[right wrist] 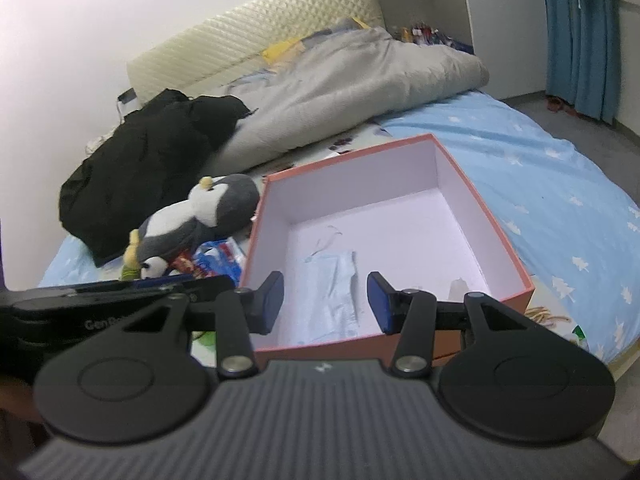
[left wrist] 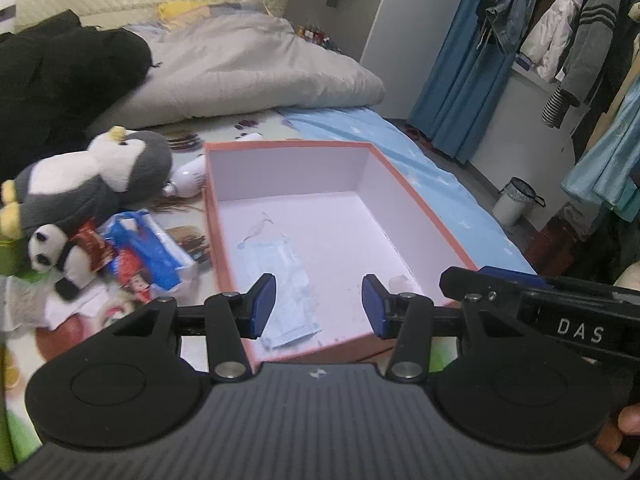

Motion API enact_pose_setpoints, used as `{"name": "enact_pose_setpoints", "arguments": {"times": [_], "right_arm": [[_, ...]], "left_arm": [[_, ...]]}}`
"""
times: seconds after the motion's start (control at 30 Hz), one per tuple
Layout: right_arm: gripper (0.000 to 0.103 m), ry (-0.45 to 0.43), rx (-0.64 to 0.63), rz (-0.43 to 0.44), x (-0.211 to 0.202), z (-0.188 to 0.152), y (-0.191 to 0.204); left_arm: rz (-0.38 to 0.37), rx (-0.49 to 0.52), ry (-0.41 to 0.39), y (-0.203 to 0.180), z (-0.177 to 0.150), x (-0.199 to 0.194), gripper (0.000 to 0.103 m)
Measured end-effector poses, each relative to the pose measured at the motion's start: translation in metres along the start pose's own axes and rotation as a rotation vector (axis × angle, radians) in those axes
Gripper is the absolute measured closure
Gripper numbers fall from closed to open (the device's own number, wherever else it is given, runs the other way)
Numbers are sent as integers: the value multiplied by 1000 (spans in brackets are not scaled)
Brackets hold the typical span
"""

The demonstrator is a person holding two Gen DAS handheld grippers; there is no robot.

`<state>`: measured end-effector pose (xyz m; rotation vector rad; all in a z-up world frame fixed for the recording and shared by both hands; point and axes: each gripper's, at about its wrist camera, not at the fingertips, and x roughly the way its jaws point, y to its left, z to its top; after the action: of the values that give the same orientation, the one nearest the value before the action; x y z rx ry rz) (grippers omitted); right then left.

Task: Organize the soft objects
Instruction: 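Withdraw the left gripper from the shoebox back toward the pile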

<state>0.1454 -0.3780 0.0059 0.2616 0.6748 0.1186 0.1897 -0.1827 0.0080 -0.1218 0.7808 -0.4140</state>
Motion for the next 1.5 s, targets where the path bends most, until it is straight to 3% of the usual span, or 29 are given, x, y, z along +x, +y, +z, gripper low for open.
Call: {"name": "enact_pose_setpoints", "arguments": {"times": [0.43,0.8,1.23,1.5], "right_arm": [[54,-46,-67,52,-55,-45,61],[54,-35,-124,117,-67,-82,108],[54,16,-201,191,-65,-114,157],[54,60,-230,199,-43,-117,170]], "left_arm": [[34,-4,-98,19,-46,-104,49],[122,-56,-135,64,-90,-167,49],[215,-115,-123,111,-138,-203,44],[256,-173,-108,136,-144,-187,43]]}}
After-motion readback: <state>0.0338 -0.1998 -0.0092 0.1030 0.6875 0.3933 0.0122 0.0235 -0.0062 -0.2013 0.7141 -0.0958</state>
